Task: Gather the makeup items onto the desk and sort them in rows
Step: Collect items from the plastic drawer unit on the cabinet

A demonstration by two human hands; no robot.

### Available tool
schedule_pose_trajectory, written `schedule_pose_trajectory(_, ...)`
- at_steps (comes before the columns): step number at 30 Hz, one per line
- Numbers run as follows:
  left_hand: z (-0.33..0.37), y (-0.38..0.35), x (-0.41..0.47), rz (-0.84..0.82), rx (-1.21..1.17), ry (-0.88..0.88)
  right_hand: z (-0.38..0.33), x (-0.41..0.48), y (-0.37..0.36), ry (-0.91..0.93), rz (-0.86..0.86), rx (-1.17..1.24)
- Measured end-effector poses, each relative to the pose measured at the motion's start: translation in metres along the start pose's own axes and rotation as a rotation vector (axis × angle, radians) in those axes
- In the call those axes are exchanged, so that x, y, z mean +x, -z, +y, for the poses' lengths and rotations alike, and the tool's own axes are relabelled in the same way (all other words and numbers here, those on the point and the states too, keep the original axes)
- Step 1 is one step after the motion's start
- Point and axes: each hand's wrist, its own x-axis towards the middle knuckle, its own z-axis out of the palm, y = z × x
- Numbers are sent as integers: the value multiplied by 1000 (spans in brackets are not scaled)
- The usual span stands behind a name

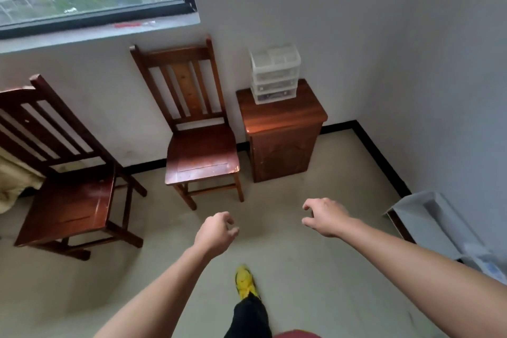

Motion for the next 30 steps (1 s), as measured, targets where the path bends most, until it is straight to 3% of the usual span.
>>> schedule_pose_trajectory(7, 23, 70, 175, 1, 20, -46, -28, 153, 62, -68, -4, 79)
schedule_pose_trajectory(14, 82, 159, 314, -26, 74, -141, -49, 266, 137, -175, 46, 383)
schedule_pose_trajectory(21, 142, 187, 425, -56, 29, -152, -30, 371, 172, -293, 4, 565)
schedule_pose_trajectory(30, 220, 207, 568, 18, -155, 29, -1, 543, 224, -525, -147, 1229)
